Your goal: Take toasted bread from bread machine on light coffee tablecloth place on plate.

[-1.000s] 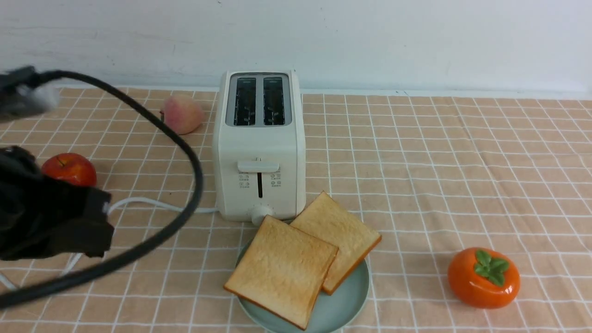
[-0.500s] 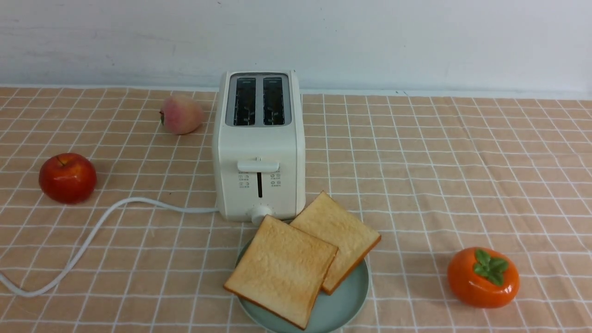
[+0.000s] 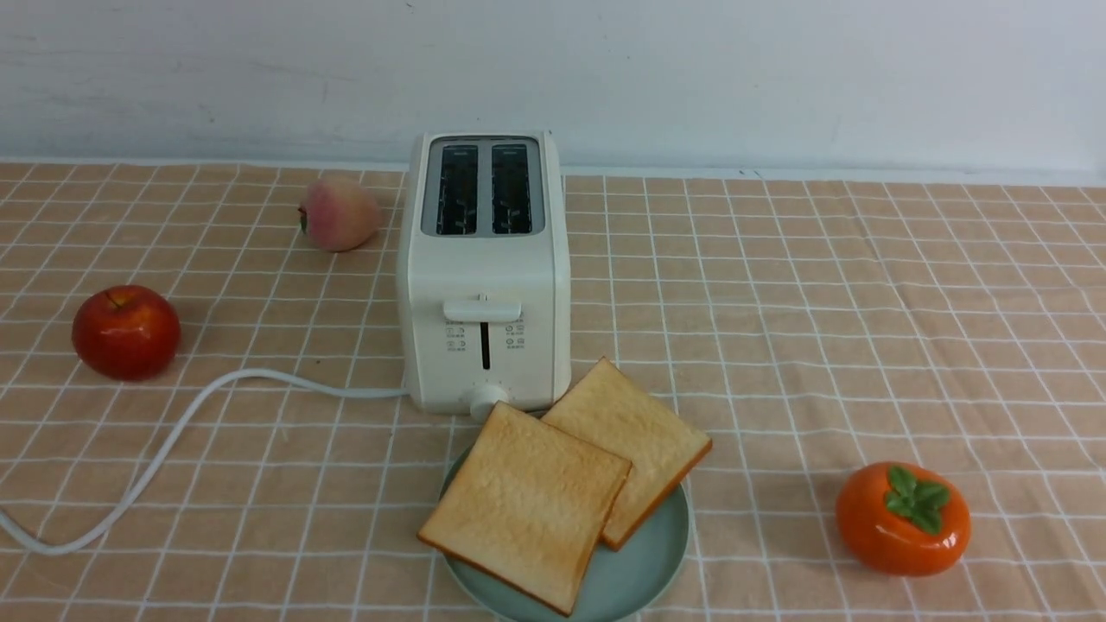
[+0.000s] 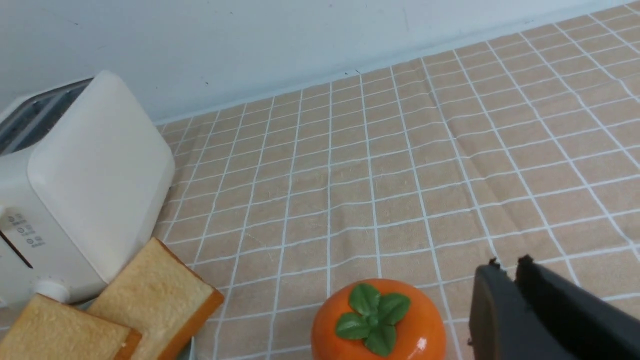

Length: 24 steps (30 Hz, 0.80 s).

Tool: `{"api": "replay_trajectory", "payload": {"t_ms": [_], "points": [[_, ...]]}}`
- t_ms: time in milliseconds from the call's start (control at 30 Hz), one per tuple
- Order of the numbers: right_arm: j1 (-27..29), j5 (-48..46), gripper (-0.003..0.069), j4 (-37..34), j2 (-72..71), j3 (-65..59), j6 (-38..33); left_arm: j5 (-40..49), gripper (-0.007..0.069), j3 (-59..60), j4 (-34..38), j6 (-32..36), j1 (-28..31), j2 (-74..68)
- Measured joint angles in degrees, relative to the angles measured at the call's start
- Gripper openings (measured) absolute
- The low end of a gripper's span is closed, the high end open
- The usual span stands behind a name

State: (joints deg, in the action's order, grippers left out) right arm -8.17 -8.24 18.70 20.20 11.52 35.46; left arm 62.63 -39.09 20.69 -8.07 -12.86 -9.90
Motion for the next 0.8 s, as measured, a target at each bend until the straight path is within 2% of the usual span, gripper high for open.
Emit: {"api": "replay_trajectory", "payload": {"t_ms": [200, 533, 633, 667, 767, 800], "points": [[0.0, 0.0, 0.0071, 0.0, 0.0, 0.0, 4.1, 0.5, -0.0014, 0.0, 0.0, 0.0, 0.0, 0.0], [0.0, 0.0, 0.0081, 1.1, 0.0, 0.0, 4.7, 0.4, -0.0012, 0.0, -0.3, 0.1, 0.1, 0.5], [0.0, 0.0, 0.0085, 1.1, 0.0, 0.0, 4.7, -6.1, -0.0010, 1.4, -5.4, 3.1, 0.7, 2.4], [0.0, 0.0, 0.0085, 1.2, 0.0, 0.0, 4.7, -12.0, -0.0010, 3.6, -9.3, 3.4, 1.2, 3.4], [0.0, 0.0, 0.0085, 1.2, 0.0, 0.0, 4.7, -25.2, -0.0010, 11.5, -15.2, 1.3, 2.7, 5.9], [0.0, 0.0, 0.0085, 1.2, 0.0, 0.0, 4.7, -26.0, -0.0010, 12.2, -15.5, 1.2, 2.9, 5.9]]}}
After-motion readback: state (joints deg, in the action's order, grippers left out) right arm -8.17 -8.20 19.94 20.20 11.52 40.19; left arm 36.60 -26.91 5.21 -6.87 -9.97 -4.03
